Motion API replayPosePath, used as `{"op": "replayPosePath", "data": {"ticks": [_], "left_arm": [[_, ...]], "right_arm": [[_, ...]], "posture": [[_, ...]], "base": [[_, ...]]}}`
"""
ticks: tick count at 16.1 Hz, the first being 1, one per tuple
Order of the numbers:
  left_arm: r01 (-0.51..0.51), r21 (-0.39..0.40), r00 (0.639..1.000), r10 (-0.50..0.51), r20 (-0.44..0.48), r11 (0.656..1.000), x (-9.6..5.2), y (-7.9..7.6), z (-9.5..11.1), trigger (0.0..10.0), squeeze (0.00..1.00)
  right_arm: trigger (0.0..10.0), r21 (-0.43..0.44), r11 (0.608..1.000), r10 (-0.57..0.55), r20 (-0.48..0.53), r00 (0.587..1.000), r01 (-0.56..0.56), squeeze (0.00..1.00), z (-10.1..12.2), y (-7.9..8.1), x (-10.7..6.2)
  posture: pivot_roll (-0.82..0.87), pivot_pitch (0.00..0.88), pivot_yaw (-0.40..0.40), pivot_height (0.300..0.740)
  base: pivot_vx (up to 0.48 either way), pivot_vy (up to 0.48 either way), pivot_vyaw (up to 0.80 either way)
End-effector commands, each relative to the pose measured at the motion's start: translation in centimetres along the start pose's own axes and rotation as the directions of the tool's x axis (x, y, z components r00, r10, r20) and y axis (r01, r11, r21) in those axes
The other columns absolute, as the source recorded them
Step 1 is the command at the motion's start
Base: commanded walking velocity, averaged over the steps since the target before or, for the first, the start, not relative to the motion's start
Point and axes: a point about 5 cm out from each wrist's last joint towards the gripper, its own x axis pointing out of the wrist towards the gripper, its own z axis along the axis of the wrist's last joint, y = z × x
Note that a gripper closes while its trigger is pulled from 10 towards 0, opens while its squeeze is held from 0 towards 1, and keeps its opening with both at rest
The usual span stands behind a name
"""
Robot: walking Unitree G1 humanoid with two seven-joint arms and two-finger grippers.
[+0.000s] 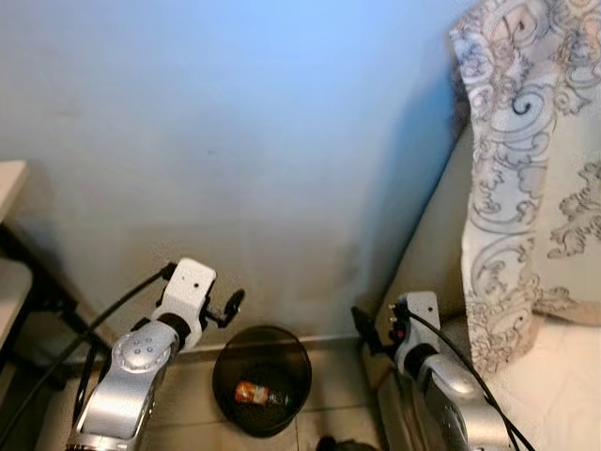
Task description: Clean up the room
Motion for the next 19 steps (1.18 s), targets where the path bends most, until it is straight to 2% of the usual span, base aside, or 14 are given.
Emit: {"op": "replayPosePath", "data": {"ticks": [1, 6, 9, 11, 13, 19], "left_arm": [[0.018, 0.032, 0.999, -0.019, 0.027, 0.999, 0.2, -0.2, 0.9, 10.0, 0.0], [0.054, 0.027, 0.998, -0.055, 0.041, 0.998, 0.2, -0.4, 1.0, 10.0, 0.0], [0.114, 0.039, 0.993, -0.114, 0.021, 0.993, -0.1, -0.7, 0.7, 10.0, 0.0], [0.12, 0.04, 0.992, -0.121, 0.022, 0.992, 0.0, -0.6, 0.7, 10.0, 0.0], [0.103, 0.048, 0.994, -0.105, 0.039, 0.993, 0.1, -0.5, 0.9, 10.0, 0.0], [0.109, 0.05, 0.992, -0.112, 0.06, 0.993, 0.5, -0.6, 1.4, 10.0, 0.0]], "right_arm": [[10.0, 0.003, 0.999, 0.042, 0.012, 0.999, -0.042, 1.0, 0.3, 0.0, 0.1], [10.0, -0.038, 0.986, 0.164, -0.014, 0.986, -0.164, 1.0, 0.3, -0.1, -0.3], [10.0, -0.056, 0.939, 0.339, -0.031, 0.94, -0.34, 1.0, 1.7, 0.3, -2.6], [10.0, -0.065, 0.927, 0.368, -0.03, 0.929, -0.369, 1.0, 2.4, 0.2, -3.1], [10.0, -0.068, 0.933, 0.354, -0.022, 0.935, -0.354, 1.0, 2.8, 0.0, -2.9], [10.0, -0.066, 0.901, 0.426, -0.064, 0.902, -0.43, 1.0, 2.9, 1.3, -3.3]], "posture": [[0.02, 0.0, -0.014, 0.74], [0.0, 0.0, 0.002, 0.74], [0.01, 0.0, -0.001, 0.74], [0.0, 0.0, 0.004, 0.74], [-0.01, 0.0, 0.006, 0.74], [-0.01, 0.0, 0.0, 0.74]], "base": [[0.0, 0.0, -0.8], [0.0, 0.0, -0.8], [0.0, 0.0, -0.8], [0.0, 0.0, -0.79], [0.0, 0.0, -0.78], [0.0, 0.0, -0.77]]}}
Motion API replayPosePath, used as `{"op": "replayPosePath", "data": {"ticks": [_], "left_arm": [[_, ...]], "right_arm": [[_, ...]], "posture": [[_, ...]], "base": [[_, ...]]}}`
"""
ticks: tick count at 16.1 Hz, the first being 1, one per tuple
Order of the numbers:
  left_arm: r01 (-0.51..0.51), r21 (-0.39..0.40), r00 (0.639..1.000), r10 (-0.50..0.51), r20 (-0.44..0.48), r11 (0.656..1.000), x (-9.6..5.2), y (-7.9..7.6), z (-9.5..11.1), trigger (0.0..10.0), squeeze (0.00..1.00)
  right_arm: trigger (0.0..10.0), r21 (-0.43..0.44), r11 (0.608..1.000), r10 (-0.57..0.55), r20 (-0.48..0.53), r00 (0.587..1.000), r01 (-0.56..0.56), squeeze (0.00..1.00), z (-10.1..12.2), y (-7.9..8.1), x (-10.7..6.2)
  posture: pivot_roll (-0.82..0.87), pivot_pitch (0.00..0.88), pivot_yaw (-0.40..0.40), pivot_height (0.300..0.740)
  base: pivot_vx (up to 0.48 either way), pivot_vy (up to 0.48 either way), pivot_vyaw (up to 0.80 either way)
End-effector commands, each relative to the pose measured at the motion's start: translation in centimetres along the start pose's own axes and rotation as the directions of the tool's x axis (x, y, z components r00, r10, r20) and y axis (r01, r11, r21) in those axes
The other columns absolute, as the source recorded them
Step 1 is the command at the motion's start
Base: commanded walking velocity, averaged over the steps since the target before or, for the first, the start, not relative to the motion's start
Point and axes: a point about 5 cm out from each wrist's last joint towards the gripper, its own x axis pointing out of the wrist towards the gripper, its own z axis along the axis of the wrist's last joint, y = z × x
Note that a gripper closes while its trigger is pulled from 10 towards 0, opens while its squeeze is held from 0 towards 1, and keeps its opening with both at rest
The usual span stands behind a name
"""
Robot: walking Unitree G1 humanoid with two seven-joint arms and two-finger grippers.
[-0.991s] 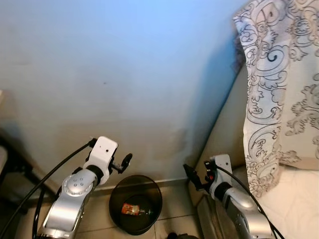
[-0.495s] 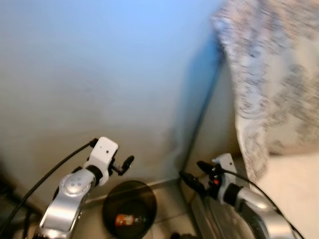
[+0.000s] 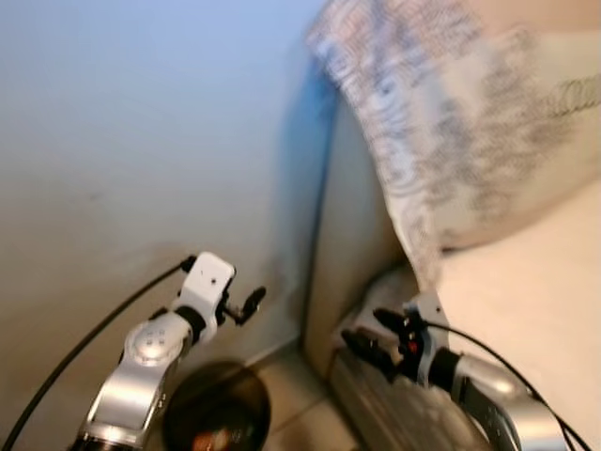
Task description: Clean up the room
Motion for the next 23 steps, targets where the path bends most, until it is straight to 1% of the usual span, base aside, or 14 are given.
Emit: {"op": "replayPosePath", "data": {"ticks": [1, 6, 8, 9, 10, 11, 12, 17, 20, 21, 22, 23], "left_arm": [[0.007, 0.008, 1.0, -0.007, 0.016, 1.0, 0.1, 0.1, 0.5, 10.0, 0.0], [0.027, 0.0, 0.999, -0.027, 0.03, 1.0, 0.2, -0.1, 0.8, 10.0, 0.0], [0.061, -0.01, 0.997, -0.06, 0.039, 0.998, 0.2, -0.4, 0.9, 10.0, 0.0], [0.091, -0.014, 0.995, -0.09, 0.047, 0.996, 0.1, -0.7, 1.0, 10.0, 0.0], [0.182, -0.025, 0.982, -0.18, 0.052, 0.983, -0.4, -1.4, 1.0, 10.0, 0.0], [0.236, -0.026, 0.971, -0.235, 0.046, 0.971, -0.7, -1.7, 0.9, 10.0, 0.0], [0.255, -0.028, 0.966, -0.253, 0.045, 0.967, -0.9, -1.8, 0.8, 10.0, 0.0], [0.256, -0.015, 0.965, -0.255, 0.06, 0.967, -0.9, -1.3, 1.4, 10.0, 0.0], [0.254, -0.02, 0.965, -0.252, 0.073, 0.967, -0.7, -1.6, 1.7, 10.0, 0.0], [0.239, -0.031, 0.968, -0.236, 0.084, 0.971, -0.7, -1.5, 1.7, 10.0, 0.0], [0.201, -0.046, 0.975, -0.196, 0.104, 0.978, -0.4, -1.2, 2.0, 10.0, 0.0], [0.184, -0.044, 0.978, -0.178, 0.111, 0.982, -0.3, -1.1, 2.2, 10.0, 0.0]], "right_arm": [[10.0, -0.004, 1.0, 0.02, 0.008, 1.0, -0.02, 1.0, 0.4, 0.3, 0.0], [10.0, 0.0, 1.0, 0.028, -0.004, 1.0, -0.028, 1.0, 0.6, 0.2, -0.1], [10.0, 0.001, 0.999, 0.034, -0.006, 0.999, -0.034, 1.0, 0.7, 0.3, -0.2], [10.0, 0.001, 0.999, 0.035, -0.008, 0.999, -0.035, 1.0, 0.7, 0.3, -0.2], [10.0, 0.002, 0.999, 0.034, -0.012, 0.999, -0.034, 1.0, 0.7, 0.1, -0.3], [10.0, 0.002, 0.999, 0.034, -0.014, 0.999, -0.034, 1.0, 0.6, 0.1, -0.3], [10.0, 0.002, 0.999, 0.033, -0.016, 0.999, -0.033, 1.0, 0.6, 0.0, -0.3], [10.0, 0.004, 1.0, 0.024, -0.023, 0.999, -0.024, 1.0, 0.3, -0.5, -0.3], [10.0, 0.004, 1.0, 0.021, -0.02, 1.0, -0.021, 1.0, 0.2, -0.5, 0.0], [10.0, 0.004, 1.0, 0.019, -0.017, 1.0, -0.019, 1.0, 0.2, -0.6, 0.0], [10.0, -0.001, 1.0, 0.001, -0.008, 1.0, -0.001, 1.0, 0.2, -0.8, 0.0], [10.0, -0.003, 1.0, -0.008, -0.003, 1.0, 0.008, 1.0, 0.3, -0.9, 0.0]], "posture": [[-0.01, 0.0, 0.0, 0.74], [-0.01, 0.0, -0.005, 0.74], [-0.02, 0.0, -0.004, 0.74], [-0.02, 0.0, -0.004, 0.74], [-0.02, 0.0, -0.007, 0.74], [-0.02, 0.0, -0.008, 0.74], [-0.02, 0.0, -0.008, 0.74], [-0.02, 0.0, -0.008, 0.74], [-0.02, 0.0, -0.007, 0.74], [-0.02, 0.0, -0.007, 0.74], [-0.02, 0.0, -0.006, 0.74], [-0.02, 0.0, -0.006, 0.74]], "base": [[0.0, 0.0, -0.76], [0.0, 0.0, -0.76], [0.0, 0.0, -0.76], [0.0, 0.0, -0.76], [0.0, 0.0, -0.76], [0.0, 0.0, -0.76], [0.0, 0.0, -0.76], [0.0, 0.0, -0.76], [0.0, 0.0, -0.75], [0.0, 0.0, -0.76], [0.0, 0.0, -0.75], [0.0, 0.0, -0.75]]}}
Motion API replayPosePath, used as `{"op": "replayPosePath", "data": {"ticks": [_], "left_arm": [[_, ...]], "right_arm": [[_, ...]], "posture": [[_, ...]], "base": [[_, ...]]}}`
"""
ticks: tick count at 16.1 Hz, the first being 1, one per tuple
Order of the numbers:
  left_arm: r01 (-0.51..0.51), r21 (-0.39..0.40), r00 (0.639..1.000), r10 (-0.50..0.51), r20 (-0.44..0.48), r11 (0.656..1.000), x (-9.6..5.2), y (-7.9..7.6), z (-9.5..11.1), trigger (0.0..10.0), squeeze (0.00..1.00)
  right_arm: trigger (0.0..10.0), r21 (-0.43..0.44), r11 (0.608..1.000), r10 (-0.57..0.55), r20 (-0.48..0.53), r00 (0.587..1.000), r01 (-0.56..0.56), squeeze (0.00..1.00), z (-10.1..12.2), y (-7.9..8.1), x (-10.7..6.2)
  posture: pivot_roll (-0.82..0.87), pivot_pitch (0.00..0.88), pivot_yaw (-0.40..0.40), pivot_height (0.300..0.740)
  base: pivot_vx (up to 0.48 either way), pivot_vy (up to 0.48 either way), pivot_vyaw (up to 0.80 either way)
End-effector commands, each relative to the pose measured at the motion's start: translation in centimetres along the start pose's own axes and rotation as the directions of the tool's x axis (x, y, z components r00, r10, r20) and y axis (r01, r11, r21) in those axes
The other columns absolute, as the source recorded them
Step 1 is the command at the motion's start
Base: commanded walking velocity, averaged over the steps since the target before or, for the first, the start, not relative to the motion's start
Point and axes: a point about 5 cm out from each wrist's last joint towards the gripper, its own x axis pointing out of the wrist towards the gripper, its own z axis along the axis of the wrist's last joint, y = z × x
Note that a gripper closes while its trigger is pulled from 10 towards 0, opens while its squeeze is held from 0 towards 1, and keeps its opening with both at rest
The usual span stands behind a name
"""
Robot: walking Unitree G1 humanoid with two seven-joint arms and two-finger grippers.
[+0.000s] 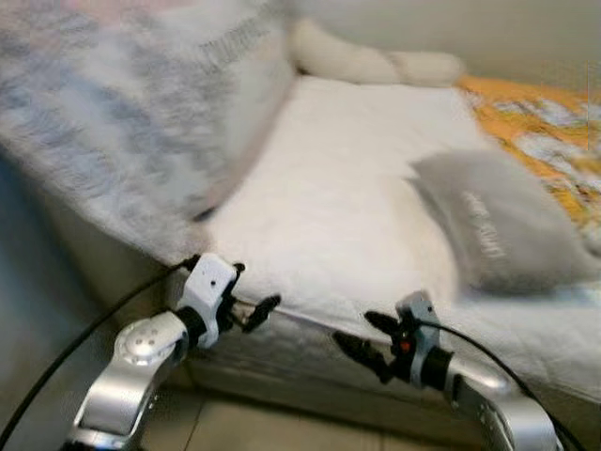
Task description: Clean up the room
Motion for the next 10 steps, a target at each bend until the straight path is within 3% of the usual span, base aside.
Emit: {"op": "replayPosePath", "data": {"ticks": [1, 3, 4, 6, 10], "left_arm": [[-0.048, 0.028, 0.999, 0.048, 0.015, 0.998, 0.2, 0.6, 0.5, 10.0, 0.0], [-0.164, 0.038, 0.986, 0.163, 0.023, 0.986, 0.8, 1.5, 0.6, 10.0, 0.0], [-0.22, 0.031, 0.975, 0.219, 0.029, 0.975, 1.0, 2.0, 0.8, 10.0, 0.0], [-0.3, 0.016, 0.953, 0.3, 0.037, 0.954, 1.4, 2.7, 1.1, 10.0, 0.0], [-0.344, -0.001, 0.939, 0.344, 0.032, 0.939, 1.7, 3.2, 1.1, 10.0, 0.0]], "right_arm": [[10.0, -0.027, 0.997, -0.067, 0.028, 0.997, 0.067, 1.0, 0.7, -0.9, 0.0], [10.0, -0.06, 0.963, -0.255, 0.109, 0.961, 0.262, 1.0, 1.7, -2.7, 0.3], [10.0, -0.032, 0.935, -0.343, 0.162, 0.925, 0.353, 1.0, 2.5, -3.5, 0.4], [10.0, 0.053, 0.854, -0.511, 0.275, 0.815, 0.517, 1.0, 4.3, -4.8, 0.3], [10.0, 0.037, 0.847, -0.513, 0.32, 0.796, 0.531, 1.0, 6.0, -4.4, 1.1]], "posture": [[-0.02, 0.0, -0.009, 0.74], [-0.02, 0.0, -0.01, 0.74], [-0.02, 0.0, -0.01, 0.74], [-0.02, 0.0, -0.013, 0.74], [-0.02, 0.0, -0.015, 0.74]], "base": [[0.0, 0.0, -0.75], [0.0, 0.0, -0.73], [0.0, -0.341, -0.64], [0.0, -0.469, 0.0], [0.0, -0.48, 0.0]]}}
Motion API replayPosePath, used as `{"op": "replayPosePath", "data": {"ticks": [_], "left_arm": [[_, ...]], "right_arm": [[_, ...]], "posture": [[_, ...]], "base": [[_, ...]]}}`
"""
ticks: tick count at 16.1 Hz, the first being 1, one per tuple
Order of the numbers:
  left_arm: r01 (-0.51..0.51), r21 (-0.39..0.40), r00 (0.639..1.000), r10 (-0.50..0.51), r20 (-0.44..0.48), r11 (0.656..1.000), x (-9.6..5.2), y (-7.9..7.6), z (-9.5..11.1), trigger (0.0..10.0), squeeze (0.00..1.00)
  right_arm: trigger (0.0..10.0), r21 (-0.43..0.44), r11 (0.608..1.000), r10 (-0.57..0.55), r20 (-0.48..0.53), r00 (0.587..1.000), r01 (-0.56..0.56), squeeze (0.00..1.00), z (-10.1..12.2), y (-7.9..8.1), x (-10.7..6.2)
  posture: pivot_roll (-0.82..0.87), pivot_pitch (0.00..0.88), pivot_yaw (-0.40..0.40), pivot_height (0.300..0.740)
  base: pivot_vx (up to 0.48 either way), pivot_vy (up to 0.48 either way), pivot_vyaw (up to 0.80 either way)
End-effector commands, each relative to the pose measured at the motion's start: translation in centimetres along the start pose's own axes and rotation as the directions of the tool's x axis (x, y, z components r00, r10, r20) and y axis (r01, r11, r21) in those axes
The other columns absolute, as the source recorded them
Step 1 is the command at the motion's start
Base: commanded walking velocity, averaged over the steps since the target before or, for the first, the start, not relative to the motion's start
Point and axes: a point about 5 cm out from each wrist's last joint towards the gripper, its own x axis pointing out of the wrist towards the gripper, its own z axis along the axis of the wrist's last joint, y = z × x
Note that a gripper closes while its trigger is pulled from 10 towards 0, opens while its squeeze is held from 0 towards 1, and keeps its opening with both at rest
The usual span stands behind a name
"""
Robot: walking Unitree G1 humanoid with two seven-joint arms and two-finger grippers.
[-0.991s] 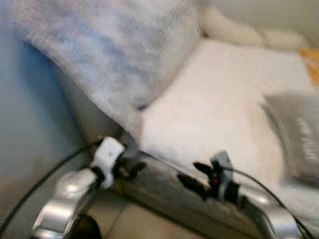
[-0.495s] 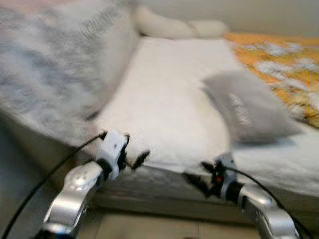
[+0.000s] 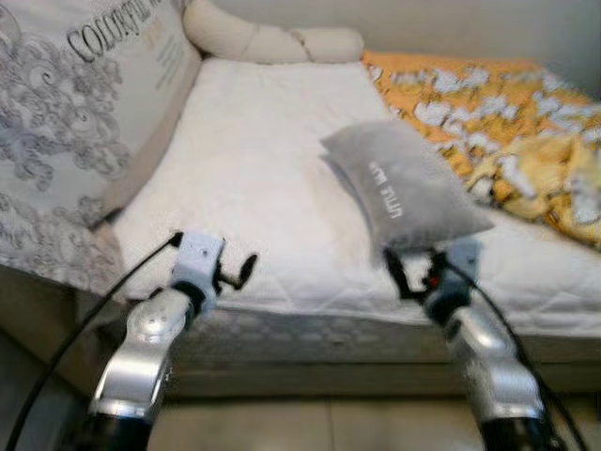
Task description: Clean up the room
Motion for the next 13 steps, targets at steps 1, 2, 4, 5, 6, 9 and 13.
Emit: {"op": "replayPosePath", "data": {"ticks": [1, 2, 4, 5, 6, 9, 13], "left_arm": [[-0.008, -0.001, 1.0, 0.008, 0.012, 1.0, 0.31, -0.14, 0.37, 10.0, 0.0], [-0.017, -0.005, 1.0, 0.017, 0.014, 1.0, 0.4, -0.11, 0.41, 10.0, 0.0], [-0.021, -0.01, 1.0, 0.022, 0.018, 1.0, 0.5, -0.12, 0.46, 10.0, 0.0], [-0.023, -0.012, 1.0, 0.023, 0.018, 1.0, 0.56, -0.15, 0.47, 10.0, 0.0], [-0.023, -0.013, 1.0, 0.024, 0.019, 1.0, 0.64, -0.17, 0.5, 10.0, 0.0], [-0.031, -0.058, 0.999, 0.032, 0.026, 0.998, 0.91, -0.15, 0.74, 10.0, 0.0], [-0.039, -0.06, 0.998, 0.041, 0.045, 0.997, 1.05, 0.25, 1.09, 10.0, 0.0]], "right_arm": [[10.0, -0.031, 0.999, -0.019, 0.028, 0.999, 0.02, 1.0, 0.98, -0.35, 0.31], [10.0, -0.033, 0.999, -0.019, 0.039, 0.999, 0.02, 1.0, 1.24, -0.22, 0.46], [10.0, -0.043, 0.999, -0.028, 0.03, 0.999, 0.029, 1.0, 1.28, -0.26, 0.6], [10.0, -0.052, 0.998, -0.034, 0.021, 0.999, 0.035, 1.0, 1.19, -0.34, 0.62], [10.0, -0.053, 0.998, -0.037, 0.021, 0.999, 0.038, 1.0, 1.19, -0.36, 0.66], [10.0, -0.037, 0.998, -0.051, 0.03, 0.998, 0.052, 1.0, 1.4, -0.45, 0.82], [10.0, -0.032, 0.997, -0.065, 0.034, 0.997, 0.066, 1.0, 1.67, -0.59, 1.05]], "posture": [[-0.02, 0.0, -0.016, 0.74], [-0.02, 0.0, -0.016, 0.74], [-0.03, 0.0, -0.015, 0.74], [-0.03, 0.0, -0.015, 0.74], [-0.03, 0.0, -0.017, 0.74], [-0.03, 0.0, -0.013, 0.74], [-0.03, 0.0, -0.014, 0.74]], "base": [[0.0, -0.48, 0.0], [0.0, -0.48, 0.0], [0.0, -0.433, 0.0], [0.0, -0.368, 0.0], [0.0, -0.364, 0.0], [0.0, -0.12, 0.0], [0.0, 0.0, 0.0]]}}
